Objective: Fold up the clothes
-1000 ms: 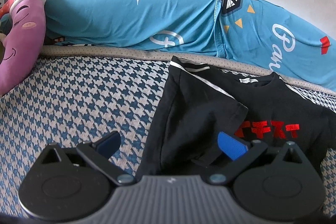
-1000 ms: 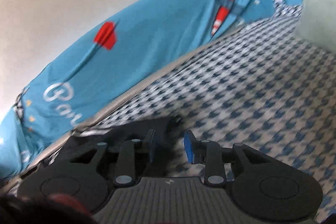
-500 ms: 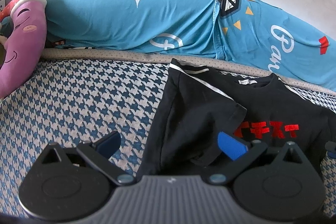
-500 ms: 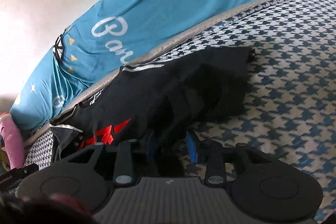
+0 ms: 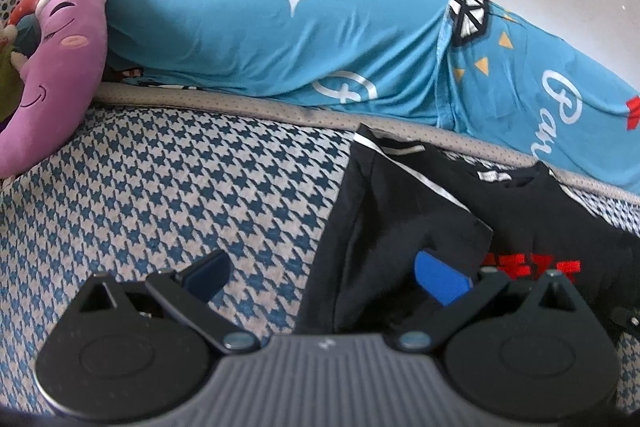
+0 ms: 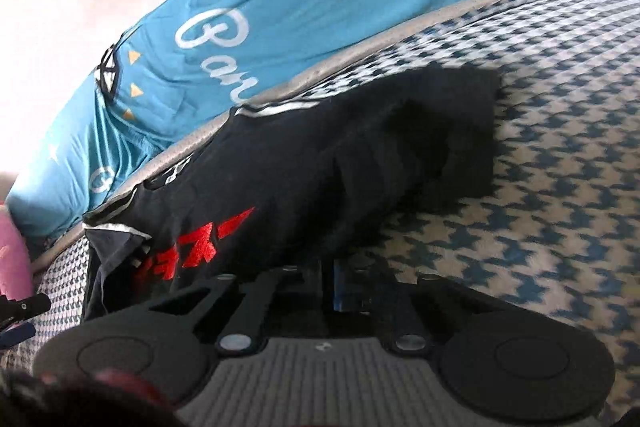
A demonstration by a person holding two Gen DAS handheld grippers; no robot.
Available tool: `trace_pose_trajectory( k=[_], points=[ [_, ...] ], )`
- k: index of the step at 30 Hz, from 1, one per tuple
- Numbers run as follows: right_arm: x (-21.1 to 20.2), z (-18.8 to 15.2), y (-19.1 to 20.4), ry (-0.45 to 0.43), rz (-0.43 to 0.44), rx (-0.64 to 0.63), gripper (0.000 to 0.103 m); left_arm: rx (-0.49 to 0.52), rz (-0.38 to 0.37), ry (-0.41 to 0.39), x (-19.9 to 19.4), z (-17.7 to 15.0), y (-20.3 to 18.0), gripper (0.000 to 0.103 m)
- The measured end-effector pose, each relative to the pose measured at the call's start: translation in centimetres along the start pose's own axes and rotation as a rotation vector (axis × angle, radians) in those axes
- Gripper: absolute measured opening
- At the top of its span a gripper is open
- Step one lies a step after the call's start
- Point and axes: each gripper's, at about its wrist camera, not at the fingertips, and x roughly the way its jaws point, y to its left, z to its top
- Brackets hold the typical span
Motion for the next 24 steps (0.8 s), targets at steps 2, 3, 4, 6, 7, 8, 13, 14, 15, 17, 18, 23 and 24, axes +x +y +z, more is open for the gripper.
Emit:
trace_pose_trajectory(
  k=[2,3,4,6,7,8,13,14,15,17,18,23,24],
  points=[
    [-1.5,-0.1,0.0,-0.013,-0.044,0.003,0.007,-0.016,0.007,-0.007,-0.1,0.3,0.6,0.103],
    [-2.3,-0.2,0.0,-0.02,-0.067,0.005,0.007,-0.025,0.01,-0.009,-0.2,0.5,0.9,0.103],
    [-2.9,-0.5,-0.1,-0.021,-0.087,0.008,0.007,-0.036,0.012,-0.011,-0.3,0.7,1.2,0.103],
    [-3.9,-1.3,-0.4,-0.015,-0.123,0.015,0.007,-0.058,0.018,-0.018,-0.4,0.9,1.8,0.103],
    [-4.1,-1.7,-0.4,-0.002,-0.134,0.012,0.007,-0.068,0.021,-0.021,-0.5,1.0,2.1,0.103],
    [-4.2,-2.2,-0.4,0.02,-0.139,0.003,0.007,-0.073,0.021,-0.021,-0.6,1.1,2.3,0.103],
    [-5.2,-2.9,-0.3,0.002,-0.184,0.002,0.01,-0.085,0.018,-0.023,-0.7,1.2,2.7,0.103],
    [-5.4,-3.0,-0.3,-0.005,-0.194,0.003,0.01,-0.088,0.018,-0.024,-0.8,1.2,2.8,0.103],
    [-5.6,-3.2,-0.2,-0.011,-0.203,0.004,0.01,-0.091,0.017,-0.024,-0.8,1.2,2.9,0.103],
    [-6.1,-3.0,0.3,-0.05,-0.226,-0.029,0.011,-0.09,0.015,-0.024,-0.8,1.2,2.9,0.103],
    [-6.4,-2.9,0.7,-0.074,-0.237,-0.05,0.012,-0.088,0.014,-0.024,-0.8,1.2,2.9,0.103],
    [-6.0,-3.1,3.1,-0.102,-0.168,-0.129,0.016,-0.058,0.013,-0.024,-0.5,0.9,2.3,0.103],
    [-5.8,-3.2,3.6,-0.096,-0.141,-0.142,0.017,-0.048,0.011,-0.023,-0.4,0.8,2.0,0.103]
  ],
)
